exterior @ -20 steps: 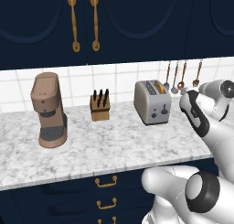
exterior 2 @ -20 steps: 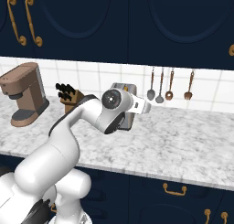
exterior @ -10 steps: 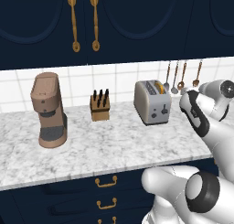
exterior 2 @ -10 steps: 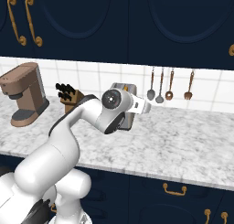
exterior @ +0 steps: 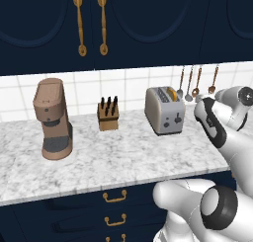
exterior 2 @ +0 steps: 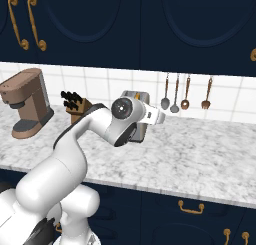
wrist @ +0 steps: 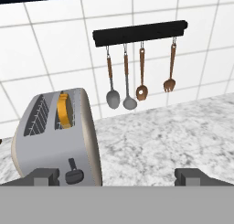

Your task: Start the toaster. Once the lever pops up, take the bread to the plate on the dining counter.

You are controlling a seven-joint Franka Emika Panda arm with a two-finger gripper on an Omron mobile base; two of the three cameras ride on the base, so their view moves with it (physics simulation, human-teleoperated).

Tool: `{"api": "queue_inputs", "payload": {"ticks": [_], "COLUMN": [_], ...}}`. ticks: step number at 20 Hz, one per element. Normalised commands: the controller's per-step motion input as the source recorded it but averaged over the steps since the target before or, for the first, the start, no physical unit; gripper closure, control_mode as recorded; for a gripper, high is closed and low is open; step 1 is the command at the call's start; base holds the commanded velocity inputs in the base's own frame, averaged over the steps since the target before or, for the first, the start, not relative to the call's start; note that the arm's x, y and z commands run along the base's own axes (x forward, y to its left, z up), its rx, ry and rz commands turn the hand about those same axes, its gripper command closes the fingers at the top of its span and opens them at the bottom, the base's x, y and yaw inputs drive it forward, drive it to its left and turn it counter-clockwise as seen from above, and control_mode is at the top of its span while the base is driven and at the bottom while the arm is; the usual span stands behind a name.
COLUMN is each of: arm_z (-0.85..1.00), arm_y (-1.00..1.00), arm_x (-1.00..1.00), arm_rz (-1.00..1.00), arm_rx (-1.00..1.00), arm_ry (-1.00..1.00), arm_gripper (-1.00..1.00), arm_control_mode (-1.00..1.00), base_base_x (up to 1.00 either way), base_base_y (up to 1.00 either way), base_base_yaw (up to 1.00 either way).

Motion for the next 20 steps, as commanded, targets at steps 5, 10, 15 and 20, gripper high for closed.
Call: {"api": "queue_inputs", "payload": {"ticks": [5,10,15,20], "arm_z": [0.0,0.0,0.0,0.0], "arm_y": [0.0,0.0,0.0,0.0], "arm_x": [0.0,0.0,0.0,0.0], "arm_rz": [0.0,0.0,0.0,0.0], "arm_rx": [0.0,0.0,0.0,0.0], "arm_ry": [0.0,0.0,0.0,0.0], "arm_gripper": [-1.0,-1.0,-1.0,-1.0], "arm_control_mode": [-1.0,-1.0,-1.0,-1.0], "base_base_x": [0.0,0.0,0.0,0.0], "base_base_y": [0.0,0.0,0.0,0.0], "base_base_yaw": [0.0,0.0,0.0,0.0]}}
